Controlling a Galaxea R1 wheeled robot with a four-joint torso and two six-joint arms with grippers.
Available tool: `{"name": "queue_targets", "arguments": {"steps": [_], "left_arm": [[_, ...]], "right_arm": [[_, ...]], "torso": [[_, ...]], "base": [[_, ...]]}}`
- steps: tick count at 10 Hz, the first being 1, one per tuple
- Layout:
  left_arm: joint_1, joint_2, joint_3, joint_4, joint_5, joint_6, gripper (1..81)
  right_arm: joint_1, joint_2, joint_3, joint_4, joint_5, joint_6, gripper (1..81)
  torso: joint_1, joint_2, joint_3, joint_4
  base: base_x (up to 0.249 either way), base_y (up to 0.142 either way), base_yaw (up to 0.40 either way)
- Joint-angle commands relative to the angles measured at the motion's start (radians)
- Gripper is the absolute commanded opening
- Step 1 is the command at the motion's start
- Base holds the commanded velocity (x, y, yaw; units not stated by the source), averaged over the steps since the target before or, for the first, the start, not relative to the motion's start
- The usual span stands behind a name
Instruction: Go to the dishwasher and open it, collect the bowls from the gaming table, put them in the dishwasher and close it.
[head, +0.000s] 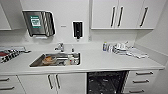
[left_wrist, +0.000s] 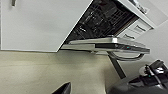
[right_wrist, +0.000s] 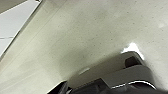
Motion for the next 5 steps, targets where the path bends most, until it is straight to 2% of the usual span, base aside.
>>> {"name": "queue_targets", "arguments": {"steps": [1,4,5], "left_arm": [[0.095,0.178,-0.246,0.022,0.066,0.002,81.1],[0.192,0.298,-0.393,0.023,0.066,0.003,81.1],[0.223,0.351,-0.465,0.025,0.066,0.012,81.1]], "right_arm": [[0.032,-0.007,-0.075,-0.001,0.022,-0.124,81.1],[-0.059,0.033,-0.136,-0.002,0.089,-0.287,81.1],[-0.092,0.054,-0.168,-0.002,0.118,-0.34,81.1]], "torso": [[0.0,0.0,0.0,0.0],[0.0,0.0,0.0,0.0],[0.0,0.0,0.0,0.0]], "base": [[0.0,0.0,0.0],[0.0,0.0,0.0],[0.0,0.0,0.0]]}}
